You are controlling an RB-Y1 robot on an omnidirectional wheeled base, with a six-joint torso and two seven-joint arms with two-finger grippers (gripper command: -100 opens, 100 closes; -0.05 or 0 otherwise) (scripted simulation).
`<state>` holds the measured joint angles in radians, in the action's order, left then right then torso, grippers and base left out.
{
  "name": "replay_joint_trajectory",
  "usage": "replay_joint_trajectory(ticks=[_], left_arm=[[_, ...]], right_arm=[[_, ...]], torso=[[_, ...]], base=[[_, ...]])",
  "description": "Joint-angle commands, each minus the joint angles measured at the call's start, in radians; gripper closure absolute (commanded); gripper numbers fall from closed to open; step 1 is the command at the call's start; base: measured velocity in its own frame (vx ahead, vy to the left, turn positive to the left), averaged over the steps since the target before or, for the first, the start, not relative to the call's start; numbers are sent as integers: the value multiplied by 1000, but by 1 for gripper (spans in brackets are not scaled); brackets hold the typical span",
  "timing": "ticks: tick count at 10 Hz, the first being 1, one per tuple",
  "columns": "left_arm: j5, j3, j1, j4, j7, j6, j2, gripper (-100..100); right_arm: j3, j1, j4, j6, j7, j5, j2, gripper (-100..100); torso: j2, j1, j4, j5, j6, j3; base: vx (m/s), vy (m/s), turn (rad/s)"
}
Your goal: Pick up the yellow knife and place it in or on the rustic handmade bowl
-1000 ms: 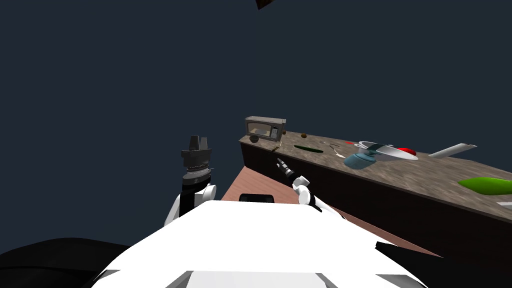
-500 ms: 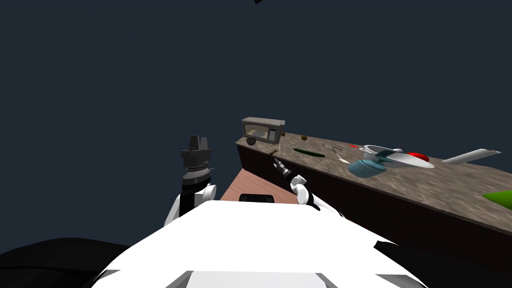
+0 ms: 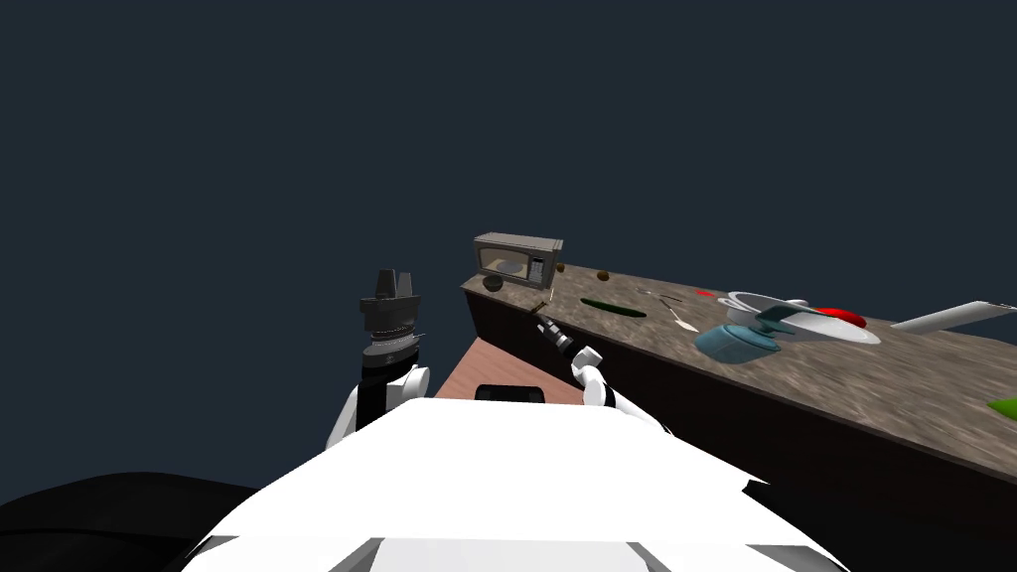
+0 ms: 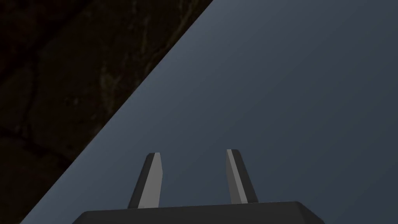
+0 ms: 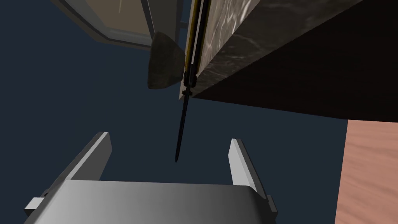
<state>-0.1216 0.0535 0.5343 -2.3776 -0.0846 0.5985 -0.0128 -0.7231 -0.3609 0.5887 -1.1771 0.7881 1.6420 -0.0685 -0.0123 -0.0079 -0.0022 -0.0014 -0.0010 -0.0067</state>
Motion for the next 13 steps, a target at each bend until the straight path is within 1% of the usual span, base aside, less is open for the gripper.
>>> replay_joint_trajectory(ticks=[1, 2, 3, 4, 5, 6, 7, 8, 9, 10, 11, 12, 13], left_arm=[[0, 0, 0, 0, 0, 0, 0, 0], [0, 0, 0, 0, 0, 0, 0, 0], [0, 0, 0, 0, 0, 0, 0, 0], [0, 0, 0, 0, 0, 0, 0, 0], [0, 0, 0, 0, 0, 0, 0, 0], [0, 0, 0, 0, 0, 0, 0, 0], [0, 0, 0, 0, 0, 0, 0, 0], [0, 0, 0, 0, 0, 0, 0, 0], [0, 0, 0, 0, 0, 0, 0, 0], [0, 0, 0, 0, 0, 0, 0, 0], [0, 0, 0, 0, 0, 0, 0, 0], [0, 0, 0, 0, 0, 0, 0, 0], [0, 0, 0, 0, 0, 0, 0, 0]], right_arm=[[-3, -22, -48, -8, -20, 3, 3, -100], [-3, -22, -48, -8, -20, 3, 3, -100], [0, -24, -46, -18, -14, -4, 51, -100], [0, -24, -54, -18, -14, -4, 51, -100], [0, -24, -99, -18, -22, -4, 51, -100], [0, -24, -99, -18, -17, -4, 51, -100], [0, -24, -61, -18, -14, -4, 51, -100], [0, -24, -46, -18, -14, -4, 51, -100], [0, -27, -43, -20, -13, -6, 84, -100], [0, -27, -43, -20, -13, -6, 84, -100], [3, -24, -31, -18, 2, -8, 81, -100], [2, -26, -35, -19, -2, -7, 81, 0], [2, -26, -34, -19, -2, -7, 81, -100]], torso=[[0, 0, 0, 0, 0, 0], [-2, 0, 0, 0, 0, -1], [2, 3, 0, 0, 0, 1], [0, 3, 0, 1, 0, 0], [1, 2, 0, 0, 0, 0], [4, 4, 0, 1, 0, 2], [7, 6, 1, 1, 0, 3], [8, 7, 2, 2, 0, 4], [8, 8, 2, 2, 0, 5], [5, 6, 1, 1, 0, 3], [3, 4, 0, 1, 0, 1], [5, 5, 1, 1, 0, 2], [7, 6, 1, 1, 0, 3]], base=[[146, -111, 10], [70, -45, 7], [102, -67, -24], [102, -83, 1], [43, -48, 6], [3, -10, -2], [-12, 7, -4], [-11, 9, -1], [58, -29, -16], [88, -56, -1], [36, -26, 6], [6, -4, 0], [0, 0, 0]])
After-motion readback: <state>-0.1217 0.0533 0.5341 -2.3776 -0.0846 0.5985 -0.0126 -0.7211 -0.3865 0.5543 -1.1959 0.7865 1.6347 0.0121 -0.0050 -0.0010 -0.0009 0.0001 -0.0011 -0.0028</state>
